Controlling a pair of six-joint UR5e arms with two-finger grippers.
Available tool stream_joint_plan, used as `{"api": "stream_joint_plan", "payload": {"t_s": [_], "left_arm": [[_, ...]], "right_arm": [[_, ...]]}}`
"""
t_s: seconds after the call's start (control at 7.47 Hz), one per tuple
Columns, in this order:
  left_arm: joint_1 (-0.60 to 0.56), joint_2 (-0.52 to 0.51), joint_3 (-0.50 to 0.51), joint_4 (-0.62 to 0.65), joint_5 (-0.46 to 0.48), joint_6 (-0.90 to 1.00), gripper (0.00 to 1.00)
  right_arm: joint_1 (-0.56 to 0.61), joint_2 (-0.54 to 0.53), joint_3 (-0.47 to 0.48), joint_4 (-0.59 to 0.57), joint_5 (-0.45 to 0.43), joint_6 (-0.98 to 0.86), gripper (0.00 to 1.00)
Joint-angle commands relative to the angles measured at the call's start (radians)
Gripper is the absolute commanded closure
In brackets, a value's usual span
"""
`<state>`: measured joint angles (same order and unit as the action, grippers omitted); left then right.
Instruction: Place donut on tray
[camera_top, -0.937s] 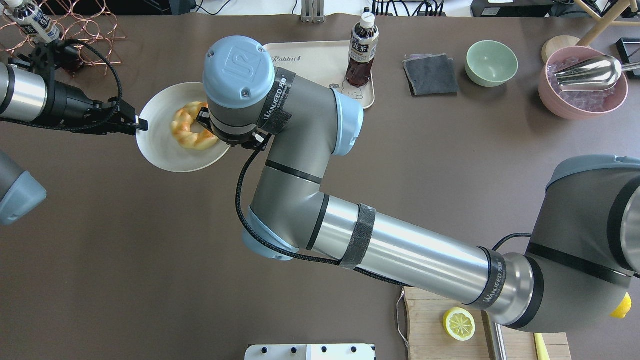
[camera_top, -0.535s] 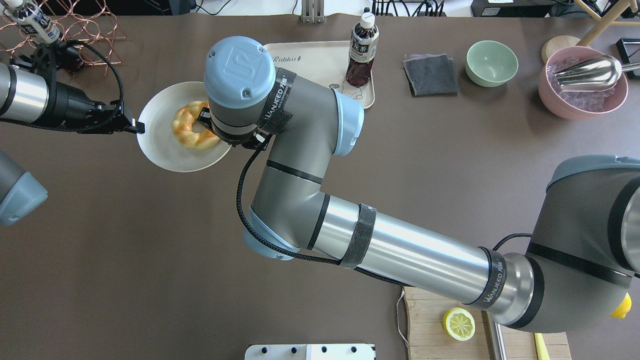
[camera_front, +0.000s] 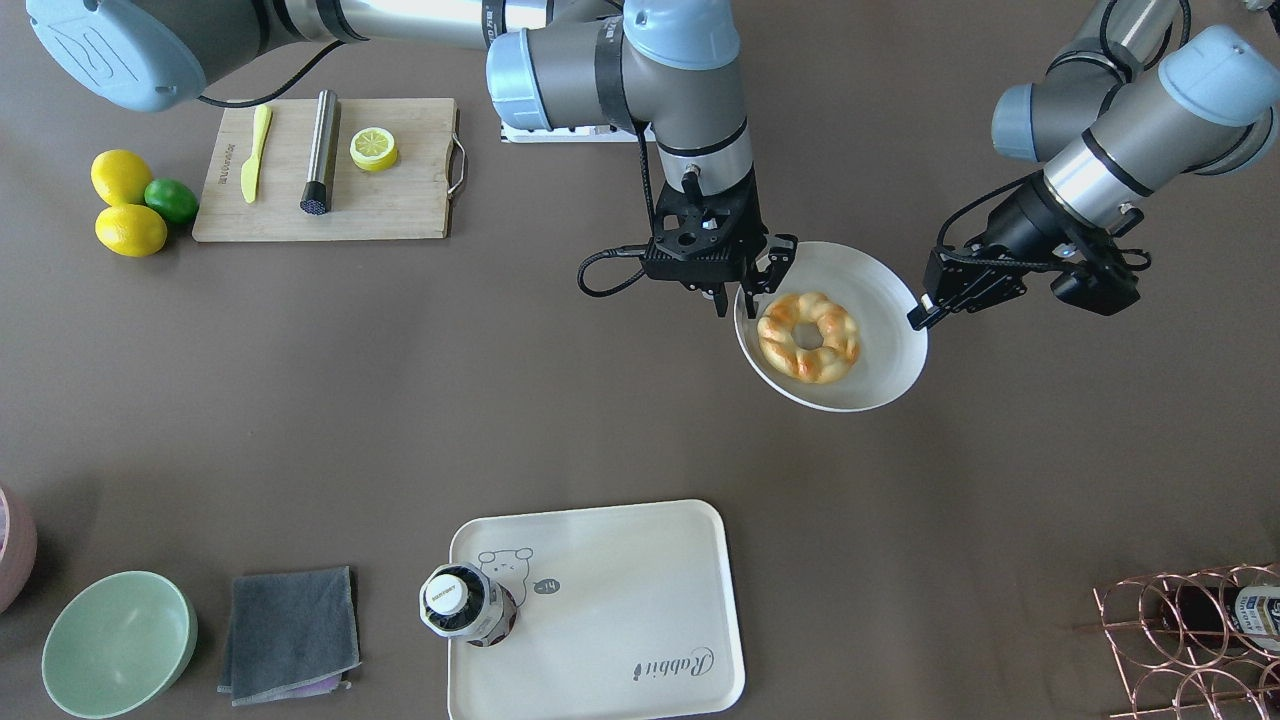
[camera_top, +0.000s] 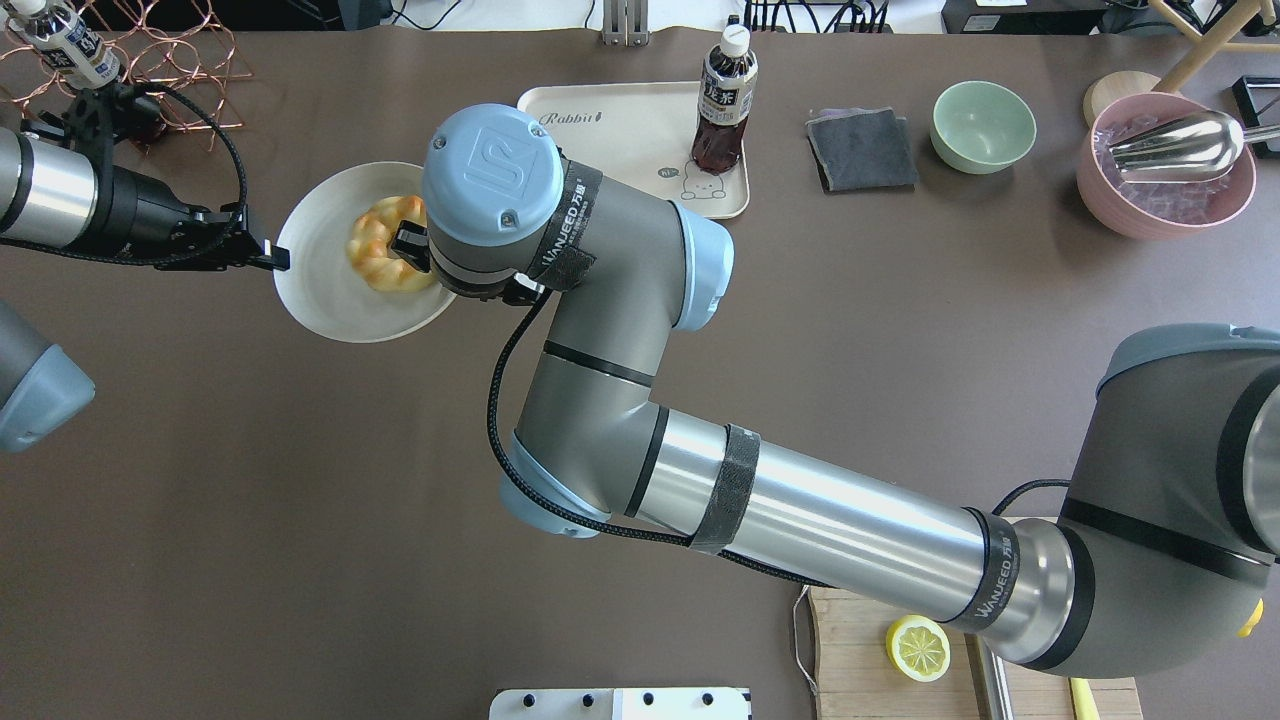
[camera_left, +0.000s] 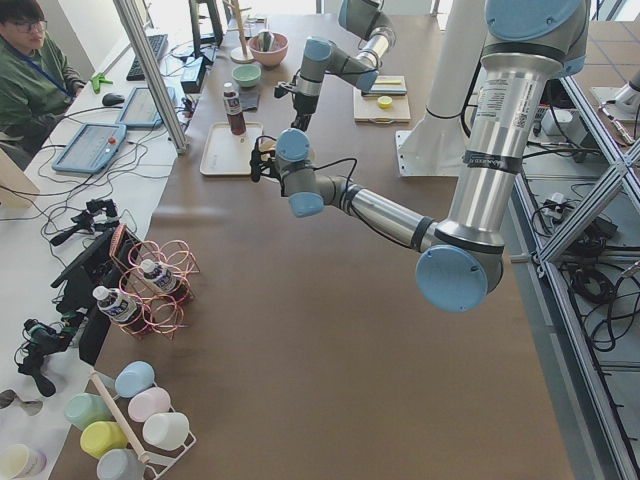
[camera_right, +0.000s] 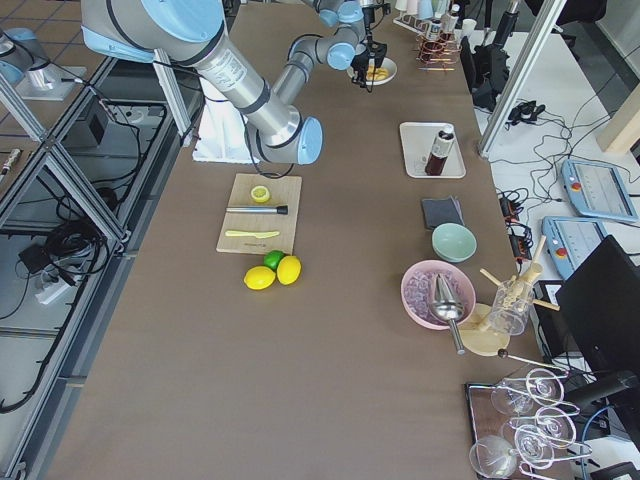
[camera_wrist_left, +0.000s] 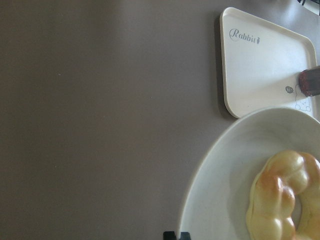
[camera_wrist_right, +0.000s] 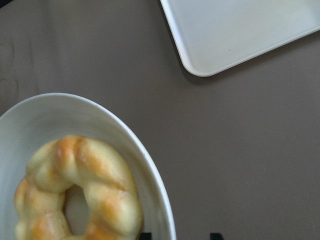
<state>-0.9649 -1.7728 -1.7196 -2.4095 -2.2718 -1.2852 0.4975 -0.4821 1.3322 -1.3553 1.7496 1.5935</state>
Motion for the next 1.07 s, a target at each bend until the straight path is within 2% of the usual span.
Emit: {"api": "stream_joint_plan", "payload": {"t_s": [0.0,0.4,0.54,0.67,0.8,0.94], "left_arm": [[0.000,-0.002,0.009,0.006,-0.003,-0.002,1.00],[0.008,-0.046,0.096,0.007,0.009,0.000,1.00],[0.008,-0.077,0.130,0.007,0.035,-0.002,1.00],[0.024,-0.129,0.191,0.013,0.066,-0.003,1.00],[0.026,-0.214,0.274,0.041,0.089,-0.002,1.00],[0.025,-0.294,0.350,0.070,0.107,-0.002,1.00]], "right_arm": [[0.006,-0.024,0.047,0.030,-0.003,-0.044,0.00],[0.096,-0.026,0.084,0.016,0.131,-0.047,0.00],[0.148,-0.036,0.090,0.015,0.199,-0.076,0.00],[0.203,-0.082,0.103,0.016,0.273,-0.145,0.00],[0.251,-0.155,0.139,0.016,0.315,-0.252,0.00],[0.325,-0.227,0.147,0.015,0.399,-0.397,0.00]]}}
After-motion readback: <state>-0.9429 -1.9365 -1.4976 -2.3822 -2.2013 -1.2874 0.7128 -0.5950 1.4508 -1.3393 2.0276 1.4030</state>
